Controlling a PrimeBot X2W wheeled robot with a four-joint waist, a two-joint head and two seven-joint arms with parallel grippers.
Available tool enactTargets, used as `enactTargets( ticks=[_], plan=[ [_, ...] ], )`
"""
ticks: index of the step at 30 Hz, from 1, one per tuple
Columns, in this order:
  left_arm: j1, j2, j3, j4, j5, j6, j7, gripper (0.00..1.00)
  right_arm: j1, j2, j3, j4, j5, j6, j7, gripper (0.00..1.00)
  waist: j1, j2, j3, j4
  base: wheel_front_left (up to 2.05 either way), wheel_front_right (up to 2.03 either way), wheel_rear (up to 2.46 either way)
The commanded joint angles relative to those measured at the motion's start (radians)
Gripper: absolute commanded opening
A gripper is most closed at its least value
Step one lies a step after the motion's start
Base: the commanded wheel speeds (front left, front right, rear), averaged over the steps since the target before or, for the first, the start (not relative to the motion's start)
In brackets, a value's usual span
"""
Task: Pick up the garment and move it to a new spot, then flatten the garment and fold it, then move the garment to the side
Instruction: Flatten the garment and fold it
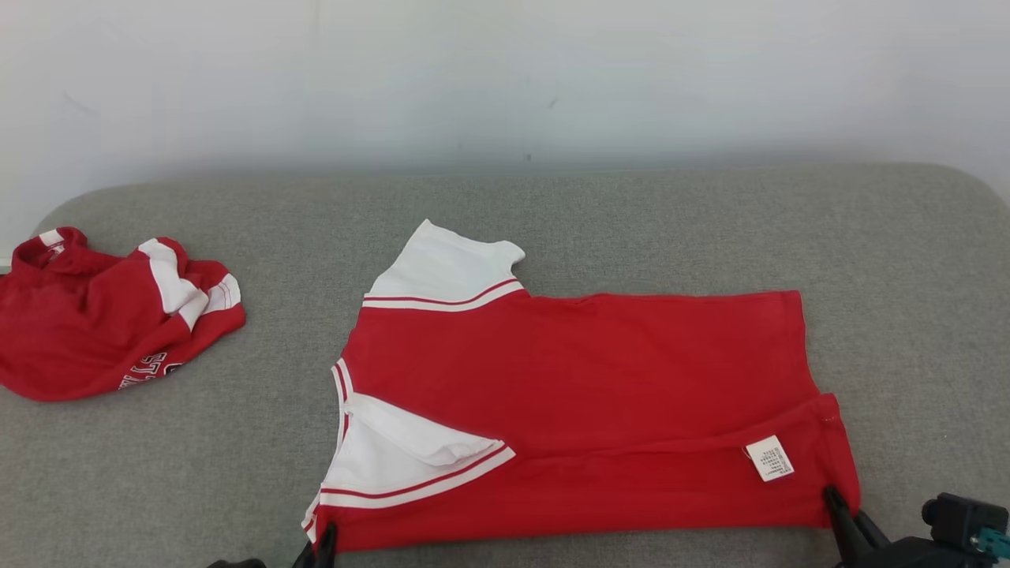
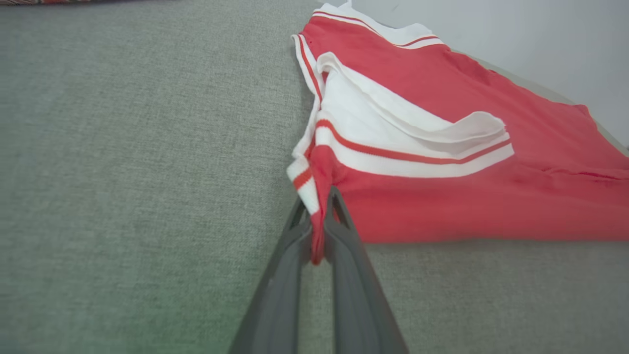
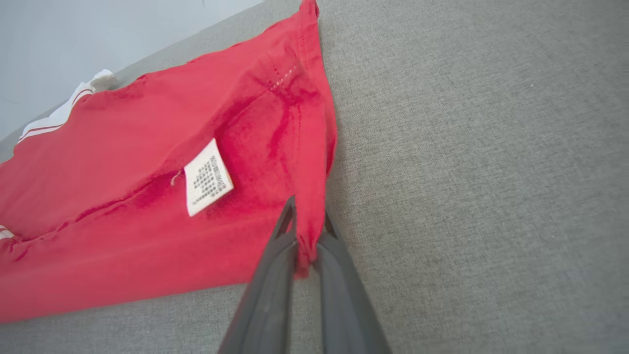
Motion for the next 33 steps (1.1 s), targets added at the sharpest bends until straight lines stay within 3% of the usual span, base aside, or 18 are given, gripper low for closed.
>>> enactTargets(
  ticks=[1, 2, 3, 4, 5, 12, 21, 33],
  plan=[
    [0.017, 0.004, 0.011, -0.009, -0.005, 0.008, -0.005, 0.0, 0.024, 0.004, -0.022, -0.019, 0.002, -0.002, 0.011, 0.0, 0.0001, 0.0, 0.0, 0.001, 0.0, 0.0, 0.0],
    [0.022, 0.003, 0.013, -0.012, -0.007, 0.008, -0.005, 0.0, 0.037, 0.01, -0.032, -0.029, 0.003, -0.002, 0.021, 0.0, 0.0001, 0.0, -0.001, 0.001, 0.0, 0.0, 0.0],
    [0.026, 0.003, 0.014, -0.012, -0.005, 0.011, -0.005, 0.0, 0.046, 0.013, -0.036, -0.038, -0.002, -0.002, 0.032, 0.28, 0.0001, 0.0, -0.002, 0.001, 0.0, 0.0, 0.0],
    [0.027, 0.003, 0.013, -0.013, -0.001, 0.014, -0.005, 0.27, 0.051, 0.015, -0.041, -0.048, -0.009, -0.002, 0.038, 0.67, 0.0001, 0.0, -0.003, 0.0, 0.0, 0.0, 0.0],
    [0.03, 0.0, 0.012, -0.014, -0.001, 0.015, -0.005, 1.0, 0.054, 0.018, -0.046, -0.056, -0.014, -0.002, 0.043, 1.0, 0.0001, 0.0, -0.006, -0.001, 0.0, 0.0, 0.0],
    [0.04, 0.006, 0.063, -0.082, 0.016, 0.04, -0.004, 1.0, 0.042, 0.026, -0.044, -0.127, -0.081, -0.002, 0.004, 1.0, 0.0001, 0.0, -0.027, -0.022, 0.0, 0.0, 0.0],
    [0.066, 0.007, 0.217, -0.296, 0.13, 0.101, -0.005, 1.0, -0.014, 0.038, -0.019, -0.198, -0.124, -0.002, -0.16, 1.0, 0.0001, 0.0, -0.038, -0.032, 0.0, 0.0, 0.0],
    [0.087, 0.013, 0.264, -0.416, 0.232, 0.121, -0.005, 1.0, -0.017, 0.059, -0.008, -0.267, -0.197, -0.002, -0.273, 1.0, 0.0001, 0.0, -0.041, -0.032, 0.0, 0.0, 0.0]
  ],
)
